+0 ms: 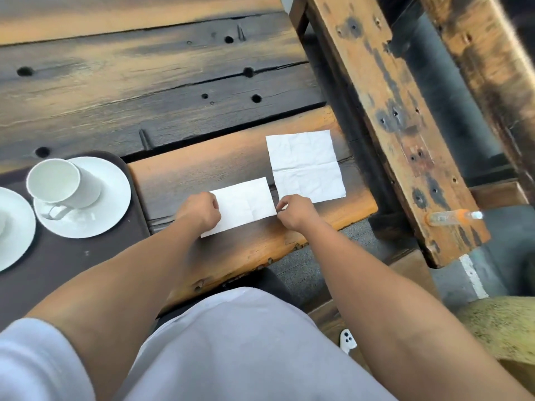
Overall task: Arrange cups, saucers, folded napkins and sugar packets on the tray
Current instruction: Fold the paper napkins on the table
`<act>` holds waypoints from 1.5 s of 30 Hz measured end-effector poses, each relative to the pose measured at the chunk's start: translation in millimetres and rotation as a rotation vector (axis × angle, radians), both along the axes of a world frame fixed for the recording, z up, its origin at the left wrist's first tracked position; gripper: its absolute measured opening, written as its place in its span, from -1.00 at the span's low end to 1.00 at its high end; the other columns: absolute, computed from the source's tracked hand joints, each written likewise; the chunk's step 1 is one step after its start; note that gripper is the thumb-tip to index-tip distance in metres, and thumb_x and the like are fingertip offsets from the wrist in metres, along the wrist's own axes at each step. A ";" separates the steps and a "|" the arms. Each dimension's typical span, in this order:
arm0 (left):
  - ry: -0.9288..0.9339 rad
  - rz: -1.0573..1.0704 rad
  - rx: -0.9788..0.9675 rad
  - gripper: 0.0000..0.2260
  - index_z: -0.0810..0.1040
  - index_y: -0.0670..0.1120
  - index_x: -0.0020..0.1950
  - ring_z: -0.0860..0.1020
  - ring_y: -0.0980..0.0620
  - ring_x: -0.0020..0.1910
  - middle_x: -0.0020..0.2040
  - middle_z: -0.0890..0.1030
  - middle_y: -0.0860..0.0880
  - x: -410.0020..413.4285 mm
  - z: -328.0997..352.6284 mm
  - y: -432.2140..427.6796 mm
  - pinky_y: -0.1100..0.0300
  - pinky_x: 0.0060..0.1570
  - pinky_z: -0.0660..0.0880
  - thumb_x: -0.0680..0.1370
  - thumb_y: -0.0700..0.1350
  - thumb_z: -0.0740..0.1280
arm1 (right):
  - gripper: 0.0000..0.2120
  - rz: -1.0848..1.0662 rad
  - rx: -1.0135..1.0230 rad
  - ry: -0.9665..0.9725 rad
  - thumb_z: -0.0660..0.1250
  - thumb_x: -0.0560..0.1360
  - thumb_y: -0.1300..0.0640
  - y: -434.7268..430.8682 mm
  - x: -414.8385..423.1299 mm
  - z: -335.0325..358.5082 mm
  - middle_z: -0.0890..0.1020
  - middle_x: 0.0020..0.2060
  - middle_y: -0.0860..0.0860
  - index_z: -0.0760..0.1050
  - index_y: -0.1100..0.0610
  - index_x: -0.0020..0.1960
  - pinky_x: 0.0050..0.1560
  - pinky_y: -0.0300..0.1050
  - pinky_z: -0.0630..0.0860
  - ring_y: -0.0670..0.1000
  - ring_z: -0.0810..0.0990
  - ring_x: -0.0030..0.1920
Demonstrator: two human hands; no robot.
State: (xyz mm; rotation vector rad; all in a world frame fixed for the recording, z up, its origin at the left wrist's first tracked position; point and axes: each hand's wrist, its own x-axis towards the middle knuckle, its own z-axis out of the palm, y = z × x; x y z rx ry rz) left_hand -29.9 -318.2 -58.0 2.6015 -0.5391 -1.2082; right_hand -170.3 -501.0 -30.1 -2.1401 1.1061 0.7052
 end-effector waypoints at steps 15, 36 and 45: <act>-0.090 0.058 0.042 -0.78 0.60 -0.05 0.04 0.55 -0.13 0.03 0.05 0.61 -0.08 -44.2 4.5 -125.7 0.10 -0.01 0.54 0.53 -0.22 0.19 | -0.84 0.091 -0.038 0.025 0.23 0.45 0.19 -138.6 -23.1 -13.3 0.64 0.03 0.09 0.58 0.06 -0.08 0.04 -0.05 0.59 0.15 0.59 0.03; -0.153 0.159 0.057 -0.77 0.53 0.03 0.00 0.58 -0.13 0.01 0.14 0.55 -0.06 15.3 -0.5 -214.8 0.09 0.00 0.58 0.49 -0.20 0.14 | -0.83 0.156 -0.113 -0.037 0.27 0.47 0.23 -257.9 59.5 -34.8 0.59 0.11 0.10 0.52 0.05 0.02 -0.04 -0.11 0.47 0.11 0.52 0.08; -0.174 0.190 0.009 -0.71 0.45 0.03 0.23 0.52 -0.10 0.14 0.18 0.53 -0.03 37.9 -24.4 -229.8 0.09 0.07 0.51 0.53 -0.17 0.22 | -0.62 0.121 -0.152 -0.105 0.37 0.49 0.17 -271.1 78.5 -53.6 0.41 0.19 0.07 0.48 -0.05 0.27 -0.01 -0.05 0.44 0.11 0.48 0.03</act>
